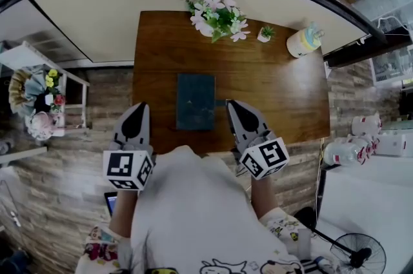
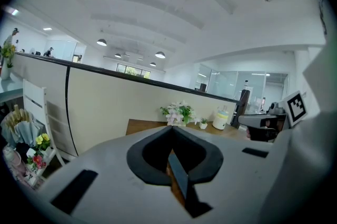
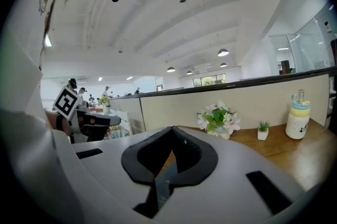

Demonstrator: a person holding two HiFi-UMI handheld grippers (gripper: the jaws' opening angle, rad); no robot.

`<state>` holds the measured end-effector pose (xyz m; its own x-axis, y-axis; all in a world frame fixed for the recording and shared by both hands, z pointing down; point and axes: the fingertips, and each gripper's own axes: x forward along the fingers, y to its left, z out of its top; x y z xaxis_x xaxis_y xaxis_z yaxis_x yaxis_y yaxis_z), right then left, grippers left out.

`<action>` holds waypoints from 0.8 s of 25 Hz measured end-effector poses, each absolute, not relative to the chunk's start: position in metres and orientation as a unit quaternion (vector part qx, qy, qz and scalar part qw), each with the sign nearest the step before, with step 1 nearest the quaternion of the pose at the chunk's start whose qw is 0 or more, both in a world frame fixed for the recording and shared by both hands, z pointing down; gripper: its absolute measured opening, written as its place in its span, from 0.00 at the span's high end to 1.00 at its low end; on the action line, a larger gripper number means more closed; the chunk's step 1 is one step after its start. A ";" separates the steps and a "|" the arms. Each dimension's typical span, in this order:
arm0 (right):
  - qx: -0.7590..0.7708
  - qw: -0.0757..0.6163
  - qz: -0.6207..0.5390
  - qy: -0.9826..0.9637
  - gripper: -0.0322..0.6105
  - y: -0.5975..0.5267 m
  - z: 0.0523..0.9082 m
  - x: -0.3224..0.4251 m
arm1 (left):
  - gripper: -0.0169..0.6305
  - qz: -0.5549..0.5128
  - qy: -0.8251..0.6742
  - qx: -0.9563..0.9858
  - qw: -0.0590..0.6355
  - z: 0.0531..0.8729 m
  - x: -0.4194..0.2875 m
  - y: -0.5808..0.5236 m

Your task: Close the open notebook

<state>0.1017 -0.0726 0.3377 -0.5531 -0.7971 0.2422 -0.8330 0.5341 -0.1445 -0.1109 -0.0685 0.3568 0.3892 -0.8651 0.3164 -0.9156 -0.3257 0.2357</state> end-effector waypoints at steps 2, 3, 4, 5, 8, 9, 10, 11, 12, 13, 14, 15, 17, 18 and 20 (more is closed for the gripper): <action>0.469 0.074 0.124 -0.871 0.95 -0.071 0.338 0.102 | 0.97 0.068 -0.547 0.813 0.189 0.356 -0.111 -0.067; 0.470 0.075 0.125 -0.871 0.95 -0.071 0.339 0.102 | 0.97 0.067 -0.546 0.813 0.189 0.356 -0.112 -0.067; 0.471 0.075 0.125 -0.870 0.95 -0.070 0.339 0.103 | 0.97 0.067 -0.546 0.813 0.189 0.355 -0.112 -0.067; 0.472 0.076 0.125 -0.869 0.95 -0.070 0.339 0.103 | 0.97 0.066 -0.547 0.813 0.190 0.355 -0.113 -0.067; 0.474 0.078 0.128 -0.868 0.95 -0.069 0.340 0.104 | 0.97 0.068 -0.548 0.812 0.188 0.355 -0.113 -0.067; 0.474 0.079 0.128 -0.868 0.95 -0.069 0.341 0.104 | 0.97 0.068 -0.548 0.812 0.187 0.355 -0.113 -0.067; 0.474 0.080 0.129 -0.867 0.95 -0.068 0.342 0.104 | 0.97 0.068 -0.548 0.813 0.186 0.355 -0.113 -0.067; 0.474 0.081 0.130 -0.867 0.95 -0.068 0.343 0.105 | 0.97 0.068 -0.548 0.813 0.185 0.355 -0.113 -0.067; 0.474 0.082 0.130 -0.867 0.95 -0.068 0.343 0.105 | 0.97 0.068 -0.548 0.813 0.185 0.355 -0.113 -0.067; 0.474 0.082 0.131 -0.867 0.95 -0.067 0.343 0.106 | 0.97 0.068 -0.549 0.813 0.184 0.354 -0.113 -0.067; 0.474 0.083 0.132 -0.867 0.95 -0.067 0.344 0.106 | 0.97 0.068 -0.549 0.813 0.184 0.354 -0.112 -0.067; 0.474 0.082 0.132 -0.867 0.95 -0.067 0.344 0.107 | 0.97 0.068 -0.549 0.812 0.184 0.354 -0.112 -0.067; 0.475 0.081 0.133 -0.866 0.95 -0.068 0.344 0.109 | 0.97 0.069 -0.549 0.812 0.184 0.355 -0.111 -0.066; 0.476 0.081 0.134 -0.865 0.95 -0.068 0.344 0.109 | 0.97 0.070 -0.549 0.813 0.184 0.356 -0.111 -0.066; 0.477 0.080 0.134 -0.865 0.95 -0.068 0.344 0.110 | 0.97 0.071 -0.548 0.813 0.184 0.356 -0.111 -0.065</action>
